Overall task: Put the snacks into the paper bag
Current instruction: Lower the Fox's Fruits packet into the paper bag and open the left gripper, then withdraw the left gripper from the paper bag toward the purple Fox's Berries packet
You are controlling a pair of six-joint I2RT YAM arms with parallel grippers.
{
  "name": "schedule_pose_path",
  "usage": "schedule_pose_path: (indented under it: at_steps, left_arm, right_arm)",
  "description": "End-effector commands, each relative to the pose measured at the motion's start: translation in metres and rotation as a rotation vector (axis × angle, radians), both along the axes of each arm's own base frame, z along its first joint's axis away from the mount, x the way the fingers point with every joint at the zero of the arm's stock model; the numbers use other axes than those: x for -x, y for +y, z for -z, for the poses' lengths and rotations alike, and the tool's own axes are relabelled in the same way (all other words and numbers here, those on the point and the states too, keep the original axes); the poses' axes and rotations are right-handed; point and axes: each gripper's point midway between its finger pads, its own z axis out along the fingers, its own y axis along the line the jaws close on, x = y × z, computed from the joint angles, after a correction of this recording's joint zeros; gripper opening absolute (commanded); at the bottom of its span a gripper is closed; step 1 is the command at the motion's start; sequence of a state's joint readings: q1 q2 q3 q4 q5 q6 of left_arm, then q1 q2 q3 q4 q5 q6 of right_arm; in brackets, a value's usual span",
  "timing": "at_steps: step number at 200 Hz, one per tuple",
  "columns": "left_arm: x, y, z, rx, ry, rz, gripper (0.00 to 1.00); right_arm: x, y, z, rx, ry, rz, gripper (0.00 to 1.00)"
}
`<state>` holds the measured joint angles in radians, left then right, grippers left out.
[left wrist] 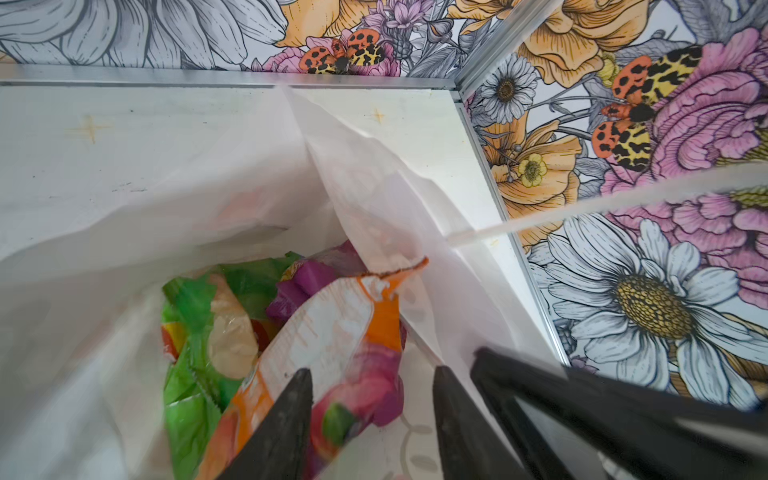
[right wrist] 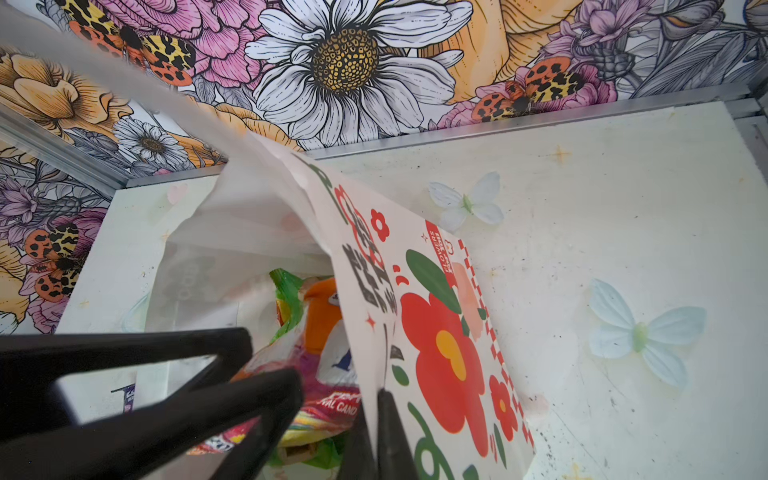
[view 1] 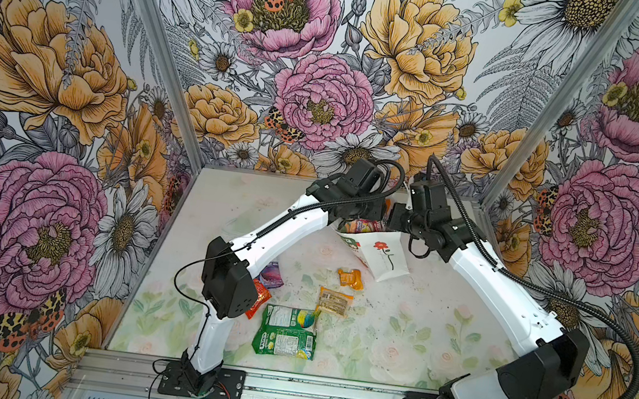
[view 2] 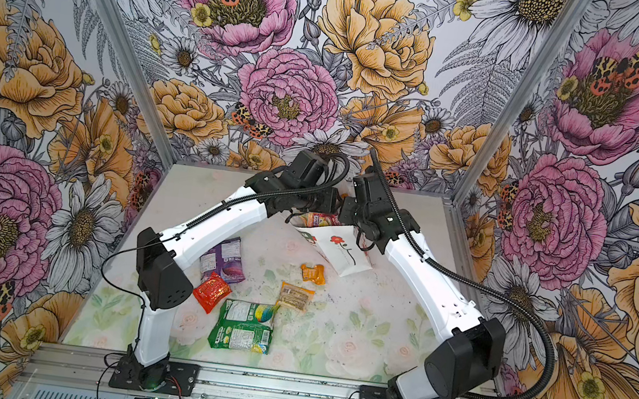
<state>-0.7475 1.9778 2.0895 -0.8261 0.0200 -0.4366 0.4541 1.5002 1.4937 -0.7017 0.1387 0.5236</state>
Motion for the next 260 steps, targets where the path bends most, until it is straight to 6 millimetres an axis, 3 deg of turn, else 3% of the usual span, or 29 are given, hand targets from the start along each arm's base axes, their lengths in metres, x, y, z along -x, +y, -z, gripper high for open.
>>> schedule_pose_path:
  at_steps: [1, 27, 56, 110, 145, 178, 210, 235, 260]
  left_arm:
    - [0.014, 0.018, -0.029, -0.089, -0.147, 0.145, 0.64]
    - [0.020, 0.026, -0.024, -0.173, -0.194, 0.246, 0.81]
    - [0.022, 0.026, 0.003, -0.250, -0.146, 0.313, 0.89]
    - [0.012, 0.025, 0.038, -0.308, -0.070, 0.350, 0.89]
    - [0.007, 0.018, 0.049, -0.290, -0.027, 0.346, 0.69]
    - [-0.003, 0.018, 0.045, -0.245, 0.004, 0.267, 0.30]
    - [-0.013, 0.021, 0.030, -0.160, 0.043, 0.138, 0.07]
    - [-0.018, 0.028, 0.012, -0.049, 0.100, -0.013, 0.02]
    - [-0.010, 0.012, 0.002, 0.073, 0.155, -0.060, 0.02]
  right_arm:
    - [-0.010, 0.002, -0.040, -0.055, -0.128, 0.014, 0.00]
    - [-0.010, 0.002, -0.037, -0.055, -0.121, 0.015, 0.00]
    - [-0.009, 0.001, -0.037, -0.055, -0.120, 0.016, 0.00]
    - [-0.007, 0.000, -0.034, -0.051, -0.117, 0.016, 0.00]
    - [-0.007, 0.002, -0.032, -0.054, -0.108, 0.012, 0.00]
    - [-0.008, 0.002, -0.030, -0.053, -0.105, 0.011, 0.00]
    - [-0.009, 0.003, -0.030, -0.055, -0.104, 0.009, 0.00]
    - [-0.009, 0.003, -0.030, -0.056, -0.105, 0.012, 0.00]
    - [-0.010, 0.004, -0.029, -0.057, -0.102, 0.010, 0.00]
